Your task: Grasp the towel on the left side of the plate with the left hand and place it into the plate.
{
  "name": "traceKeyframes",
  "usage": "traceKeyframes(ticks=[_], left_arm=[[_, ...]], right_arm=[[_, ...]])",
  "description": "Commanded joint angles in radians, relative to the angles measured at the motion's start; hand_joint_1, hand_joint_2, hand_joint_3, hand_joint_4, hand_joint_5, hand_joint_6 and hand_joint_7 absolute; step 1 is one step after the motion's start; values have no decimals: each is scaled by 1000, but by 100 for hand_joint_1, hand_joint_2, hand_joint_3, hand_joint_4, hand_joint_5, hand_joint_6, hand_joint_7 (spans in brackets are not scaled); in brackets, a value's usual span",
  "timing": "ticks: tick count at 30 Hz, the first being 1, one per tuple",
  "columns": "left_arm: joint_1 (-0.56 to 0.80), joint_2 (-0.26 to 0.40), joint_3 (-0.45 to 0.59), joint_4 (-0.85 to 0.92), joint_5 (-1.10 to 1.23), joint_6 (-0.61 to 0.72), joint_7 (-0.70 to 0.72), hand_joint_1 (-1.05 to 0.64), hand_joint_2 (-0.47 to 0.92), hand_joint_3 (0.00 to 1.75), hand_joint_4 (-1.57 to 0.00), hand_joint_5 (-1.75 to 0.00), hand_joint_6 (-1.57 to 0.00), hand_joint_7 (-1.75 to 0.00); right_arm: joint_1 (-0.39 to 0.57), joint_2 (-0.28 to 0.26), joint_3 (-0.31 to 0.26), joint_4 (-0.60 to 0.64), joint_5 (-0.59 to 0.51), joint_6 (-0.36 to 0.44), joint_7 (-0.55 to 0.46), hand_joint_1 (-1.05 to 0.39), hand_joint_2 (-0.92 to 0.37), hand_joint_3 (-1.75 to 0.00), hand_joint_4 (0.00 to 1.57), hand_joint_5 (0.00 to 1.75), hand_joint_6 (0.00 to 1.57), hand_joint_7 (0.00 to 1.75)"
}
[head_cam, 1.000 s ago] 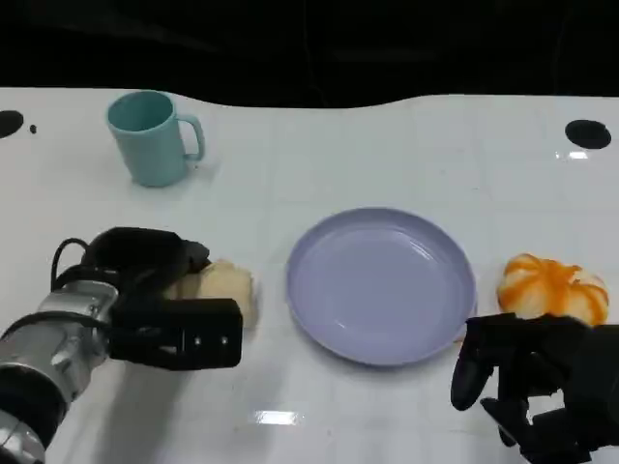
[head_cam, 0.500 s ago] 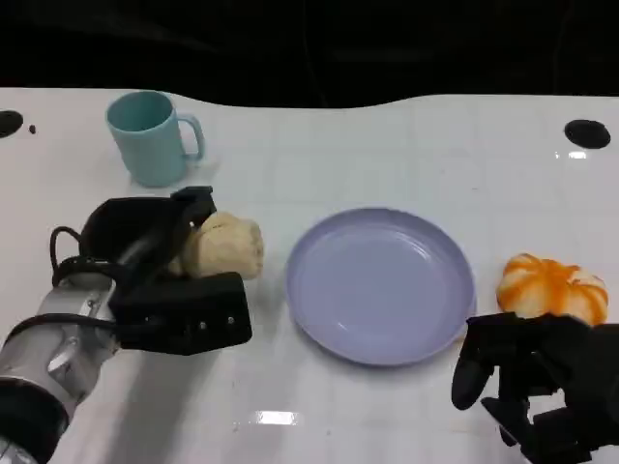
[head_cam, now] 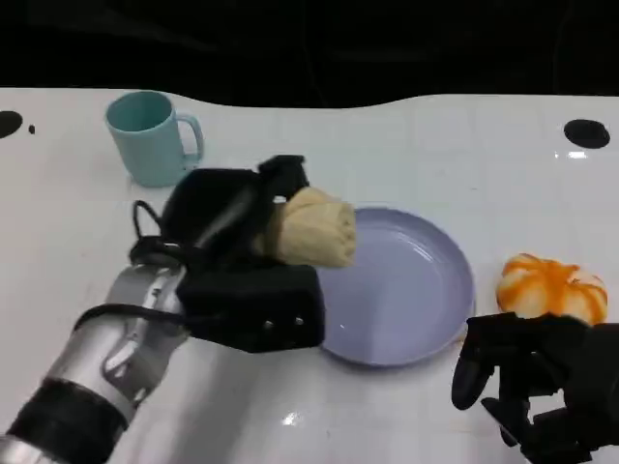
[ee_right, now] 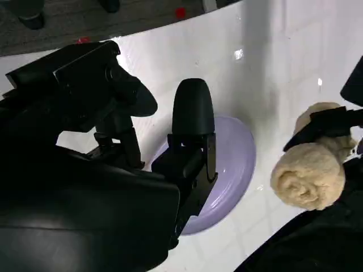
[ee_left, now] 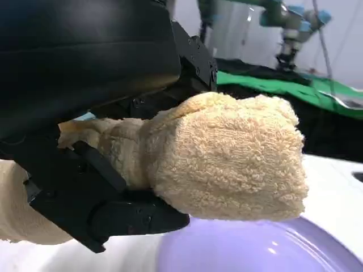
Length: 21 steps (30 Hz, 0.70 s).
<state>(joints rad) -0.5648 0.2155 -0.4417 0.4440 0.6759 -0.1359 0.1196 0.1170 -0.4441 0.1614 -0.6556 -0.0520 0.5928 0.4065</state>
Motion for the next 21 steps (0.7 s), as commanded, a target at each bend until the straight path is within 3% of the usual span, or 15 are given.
traceKeyframes(ticks=[1,9,11,12,13,14,15,16,18,21], left_arm=[[-32,-31,-29,-20,28,16,-21,-21,53,88,-88,-175,-63,-175],[-53,-110,-95,-7,72,46,-64,-21,52,89,-89,-175,-61,-175],[-57,-119,-102,-8,64,54,-107,-20,56,83,-86,-175,-63,-165],[-56,-125,-100,-11,49,59,-137,-21,61,77,-81,-175,-66,-150],[-55,-129,-98,-15,38,64,-159,-22,72,58,-72,-155,-73,-107],[-53,-131,-96,-19,31,67,-173,-23,80,44,-69,-145,-79,-81],[-54,-129,-101,-28,33,77,-200,-23,85,35,-68,-140,-84,-66],[-54,-127,-107,-38,37,88,-223,-27,89,25,-58,-122,-71,-40],[-55,-123,-118,-57,50,112,-263,-32,91,15,-44,-96,-57,-15],[-55,-116,-133,-71,69,133,-294,-40,92,12,-32,-60,-45,-3]], right_arm=[[2,-5,-10,-15,3,5,-1,2,-58,-107,70,169,68,144],[5,-7,-12,-20,7,7,2,2,-58,-107,69,170,68,144],[7,-7,-13,-21,6,4,1,2,-58,-106,69,170,68,145],[7,-9,-13,-23,3,4,0,2,-58,-106,69,170,68,145],[7,-11,-12,-24,1,4,1,2,-58,-106,69,170,68,145],[7,-12,-12,-25,0,4,1,2,-58,-106,69,170,68,144],[6,-13,-13,-24,0,2,2,2,-58,-106,69,170,68,144],[6,-14,-14,-25,1,2,3,2,-58,-106,70,170,68,144],[6,-14,-17,-24,4,2,5,2,-58,-107,70,170,68,144],[4,-12,-20,-14,8,-1,7,2,-58,-107,70,169,68,144]])
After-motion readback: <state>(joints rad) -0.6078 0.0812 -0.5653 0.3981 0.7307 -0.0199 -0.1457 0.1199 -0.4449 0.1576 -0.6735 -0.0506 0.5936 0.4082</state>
